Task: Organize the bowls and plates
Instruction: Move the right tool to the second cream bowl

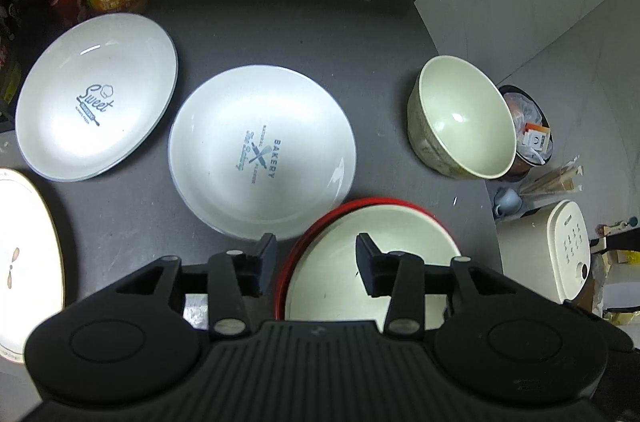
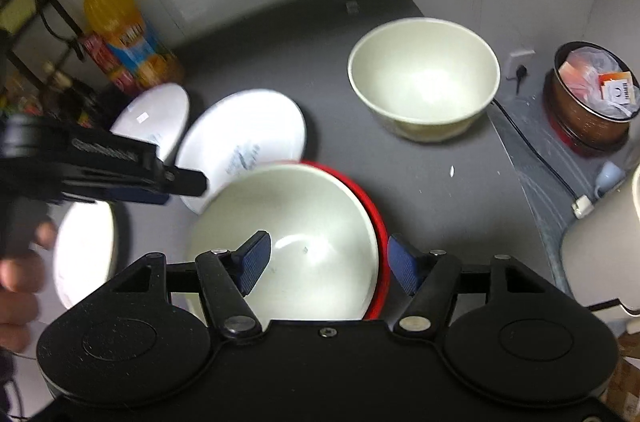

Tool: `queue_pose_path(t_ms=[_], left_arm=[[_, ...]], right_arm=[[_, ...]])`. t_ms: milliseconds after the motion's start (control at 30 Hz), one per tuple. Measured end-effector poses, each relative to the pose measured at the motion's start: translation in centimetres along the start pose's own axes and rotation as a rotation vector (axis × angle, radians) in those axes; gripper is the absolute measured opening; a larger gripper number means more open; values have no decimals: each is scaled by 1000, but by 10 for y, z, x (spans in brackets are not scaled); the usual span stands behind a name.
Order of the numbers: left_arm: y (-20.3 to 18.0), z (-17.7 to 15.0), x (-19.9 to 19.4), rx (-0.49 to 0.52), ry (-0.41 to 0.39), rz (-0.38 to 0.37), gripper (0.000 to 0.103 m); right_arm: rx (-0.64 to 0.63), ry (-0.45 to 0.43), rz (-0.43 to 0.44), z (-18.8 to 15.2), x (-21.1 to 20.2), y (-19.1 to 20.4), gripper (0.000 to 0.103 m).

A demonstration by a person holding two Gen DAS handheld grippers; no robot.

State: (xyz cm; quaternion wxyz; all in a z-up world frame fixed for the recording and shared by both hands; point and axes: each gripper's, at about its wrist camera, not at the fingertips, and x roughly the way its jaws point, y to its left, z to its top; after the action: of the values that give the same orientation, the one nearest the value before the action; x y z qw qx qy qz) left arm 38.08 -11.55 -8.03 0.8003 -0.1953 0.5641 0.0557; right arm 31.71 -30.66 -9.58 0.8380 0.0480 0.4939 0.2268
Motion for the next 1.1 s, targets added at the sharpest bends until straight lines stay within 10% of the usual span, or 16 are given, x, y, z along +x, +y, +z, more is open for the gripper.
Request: queue_pose_path(t_ms=[1100], left_arm=[[-65, 58, 47, 35, 25, -63, 51]], right_arm=[[267, -99, -52, 55, 18, -102, 73]])
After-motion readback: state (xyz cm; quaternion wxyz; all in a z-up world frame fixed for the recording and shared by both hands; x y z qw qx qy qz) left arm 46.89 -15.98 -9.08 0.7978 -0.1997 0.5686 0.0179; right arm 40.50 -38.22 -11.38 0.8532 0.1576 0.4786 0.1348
